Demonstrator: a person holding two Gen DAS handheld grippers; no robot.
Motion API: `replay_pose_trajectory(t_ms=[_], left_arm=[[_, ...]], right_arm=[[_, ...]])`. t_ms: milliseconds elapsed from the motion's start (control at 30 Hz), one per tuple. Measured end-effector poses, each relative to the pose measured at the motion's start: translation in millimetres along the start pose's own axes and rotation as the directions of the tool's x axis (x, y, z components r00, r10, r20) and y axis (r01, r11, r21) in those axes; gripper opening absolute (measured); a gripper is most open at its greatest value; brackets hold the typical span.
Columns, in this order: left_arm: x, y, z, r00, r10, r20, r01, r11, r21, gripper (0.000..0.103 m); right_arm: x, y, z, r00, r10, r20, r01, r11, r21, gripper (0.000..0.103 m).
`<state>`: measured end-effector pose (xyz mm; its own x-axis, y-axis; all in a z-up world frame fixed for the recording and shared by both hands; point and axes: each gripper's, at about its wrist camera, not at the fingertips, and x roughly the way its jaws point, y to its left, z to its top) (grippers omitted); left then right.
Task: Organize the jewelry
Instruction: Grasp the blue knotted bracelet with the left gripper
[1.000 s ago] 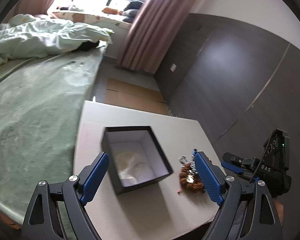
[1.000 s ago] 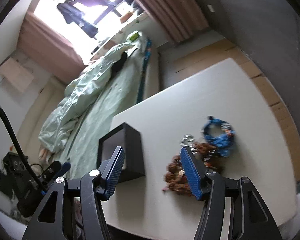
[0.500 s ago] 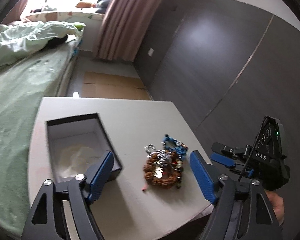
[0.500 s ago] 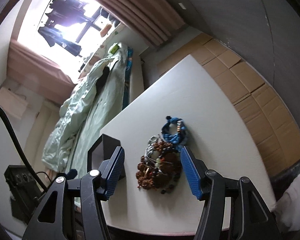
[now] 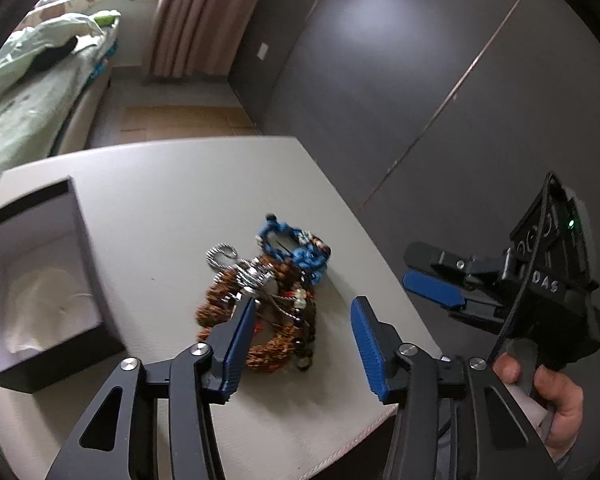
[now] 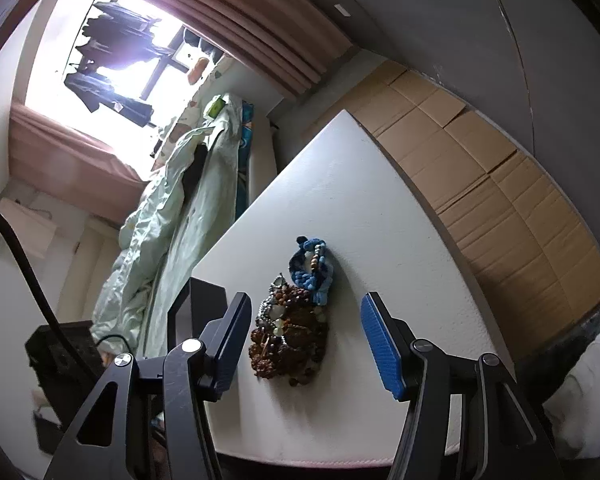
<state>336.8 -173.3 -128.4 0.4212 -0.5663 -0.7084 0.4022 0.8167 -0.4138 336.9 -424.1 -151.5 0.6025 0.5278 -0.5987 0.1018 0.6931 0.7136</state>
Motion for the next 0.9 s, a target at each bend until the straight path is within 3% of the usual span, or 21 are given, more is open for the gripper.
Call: replay_pose_trajectory(t_ms=[233,367,467,500,900], left_arm=[[26.7,-6.5,-5.7,0.998,0.028,-0.052,-0.027,0.999,0.025,0.043],[38.7,-6.6,-10.3,0.996,0.056,-0.076,-0.053,0.998,0.040,0.018],[34.5,-7.5,-10.1,0.996,0.064,-0.060,-0.061,0.997,0.053,0.015],[32.2,-8.2,-10.2,0.996,0.065,-0.053,-0.062,0.996,0.058,0.007],[-10.7,-15.1,9.4,0.999,0.021,0.043,-0.024,0.998,0.060,0.008]], right_arm=[[2.7,-5.0,0.9,1.000,0.020,-0.011,-0.020,1.000,0.013,0.059],[5.8,-6.1,1.8,0.999,0.026,-0.026,-0.026,1.000,0.009,0.059],[10.0,-7.7,3.8,0.999,0.024,-0.035,-0.024,1.000,0.008,0.059],[12.0,-8.7,4.6,0.999,0.023,-0.037,-0.023,1.000,0.006,0.059],[48.7,-15.0,12.5,0.997,0.045,-0.071,-0.044,0.999,0.005,0.058]])
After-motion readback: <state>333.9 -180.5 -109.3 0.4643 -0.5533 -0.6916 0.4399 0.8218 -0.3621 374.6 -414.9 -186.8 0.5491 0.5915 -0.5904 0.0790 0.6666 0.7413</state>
